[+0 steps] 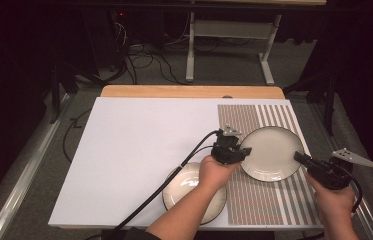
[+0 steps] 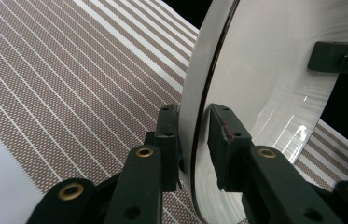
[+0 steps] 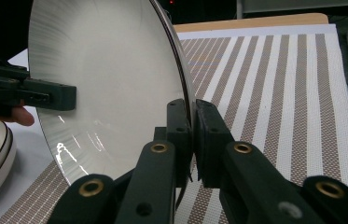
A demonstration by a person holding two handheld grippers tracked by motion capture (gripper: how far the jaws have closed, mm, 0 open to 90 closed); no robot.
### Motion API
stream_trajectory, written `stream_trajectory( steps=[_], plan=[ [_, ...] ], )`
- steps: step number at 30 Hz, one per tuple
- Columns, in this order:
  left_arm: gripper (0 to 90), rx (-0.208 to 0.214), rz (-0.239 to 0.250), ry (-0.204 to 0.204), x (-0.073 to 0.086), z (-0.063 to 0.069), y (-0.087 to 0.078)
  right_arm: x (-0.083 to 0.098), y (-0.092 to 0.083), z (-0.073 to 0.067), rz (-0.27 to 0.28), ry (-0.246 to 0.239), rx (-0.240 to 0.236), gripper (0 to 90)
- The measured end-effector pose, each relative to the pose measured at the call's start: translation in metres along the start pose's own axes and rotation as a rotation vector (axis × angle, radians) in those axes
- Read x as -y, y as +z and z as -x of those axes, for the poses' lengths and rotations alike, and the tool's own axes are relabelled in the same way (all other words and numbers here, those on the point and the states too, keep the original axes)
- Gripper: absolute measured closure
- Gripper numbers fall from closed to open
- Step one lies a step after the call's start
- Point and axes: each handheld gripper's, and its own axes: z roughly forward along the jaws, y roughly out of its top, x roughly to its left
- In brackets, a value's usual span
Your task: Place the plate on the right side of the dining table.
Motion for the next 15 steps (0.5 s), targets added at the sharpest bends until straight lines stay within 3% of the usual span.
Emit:
stream_trajectory(
  steps=[7,15],
  plan=[
    [73.8,0.004,-0.009,-0.020,0.0012,-0.0004,0.0045,0.0012,0.0009,0.0026,-0.007,-0.001,0.007,87.6],
    [73.5,-0.004,-0.033,-0.016,0.0046,0.0011,0.0104,0.0052,0.0010,0.0062,-0.015,0.002,0.014,87.5]
  ],
)
